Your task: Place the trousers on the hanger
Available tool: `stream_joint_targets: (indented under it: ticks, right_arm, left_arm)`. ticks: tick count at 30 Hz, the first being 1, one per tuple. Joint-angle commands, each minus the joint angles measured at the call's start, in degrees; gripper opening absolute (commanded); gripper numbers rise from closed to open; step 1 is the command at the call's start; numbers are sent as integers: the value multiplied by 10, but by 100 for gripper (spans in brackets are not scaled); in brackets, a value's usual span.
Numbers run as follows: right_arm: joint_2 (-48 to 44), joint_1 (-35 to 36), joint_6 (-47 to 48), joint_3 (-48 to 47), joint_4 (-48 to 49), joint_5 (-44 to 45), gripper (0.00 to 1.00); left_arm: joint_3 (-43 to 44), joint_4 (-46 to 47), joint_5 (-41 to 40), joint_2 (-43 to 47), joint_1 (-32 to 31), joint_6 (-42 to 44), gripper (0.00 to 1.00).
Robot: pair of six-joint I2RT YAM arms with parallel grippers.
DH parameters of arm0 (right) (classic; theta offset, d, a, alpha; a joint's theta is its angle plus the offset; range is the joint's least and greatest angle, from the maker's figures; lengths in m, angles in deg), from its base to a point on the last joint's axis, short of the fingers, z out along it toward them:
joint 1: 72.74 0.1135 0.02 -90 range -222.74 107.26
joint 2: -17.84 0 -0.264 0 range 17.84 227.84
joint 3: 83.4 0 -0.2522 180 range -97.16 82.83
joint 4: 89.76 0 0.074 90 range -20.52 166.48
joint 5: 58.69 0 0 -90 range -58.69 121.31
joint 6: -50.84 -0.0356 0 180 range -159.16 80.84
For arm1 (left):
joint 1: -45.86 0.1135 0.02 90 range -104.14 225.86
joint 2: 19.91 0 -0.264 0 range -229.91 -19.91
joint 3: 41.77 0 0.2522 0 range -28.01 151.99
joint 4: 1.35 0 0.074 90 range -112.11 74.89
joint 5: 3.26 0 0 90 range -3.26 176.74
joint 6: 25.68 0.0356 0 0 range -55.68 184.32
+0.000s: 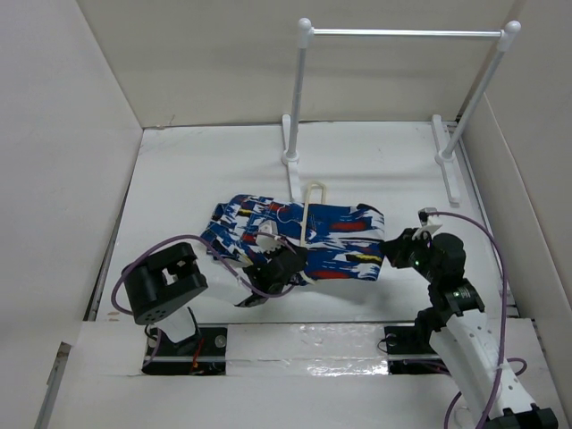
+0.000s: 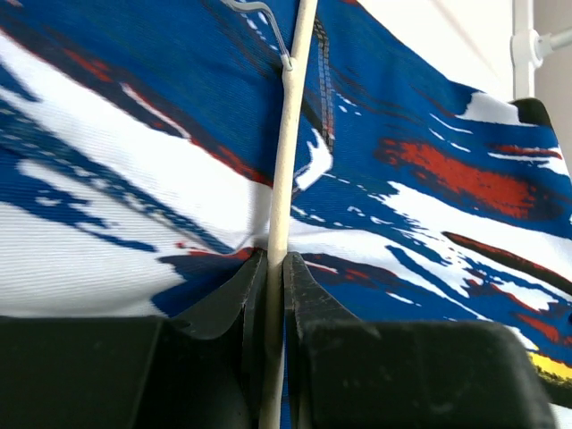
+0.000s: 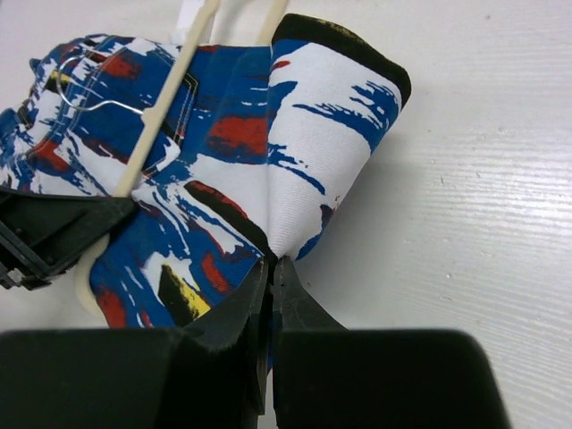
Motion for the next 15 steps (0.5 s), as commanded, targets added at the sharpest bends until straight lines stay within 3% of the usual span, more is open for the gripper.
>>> stream_joint_targets:
  ticks: [1, 7, 11, 15]
  right_arm:
    - [-7, -19, 20, -32, 25, 27, 0]
    - [-3, -19, 34, -60, -11, 70, 0]
    - [10, -24, 26, -64, 16, 79, 0]
    - [78, -24, 19, -72, 65, 55, 0]
  left_arm:
    - [-40, -98, -55, 11, 20, 18, 0]
    - [-45, -111, -62, -1, 14, 37, 0]
    - [-41, -128, -57, -4, -13, 67, 0]
    - [18, -218, -63, -45, -67, 48, 0]
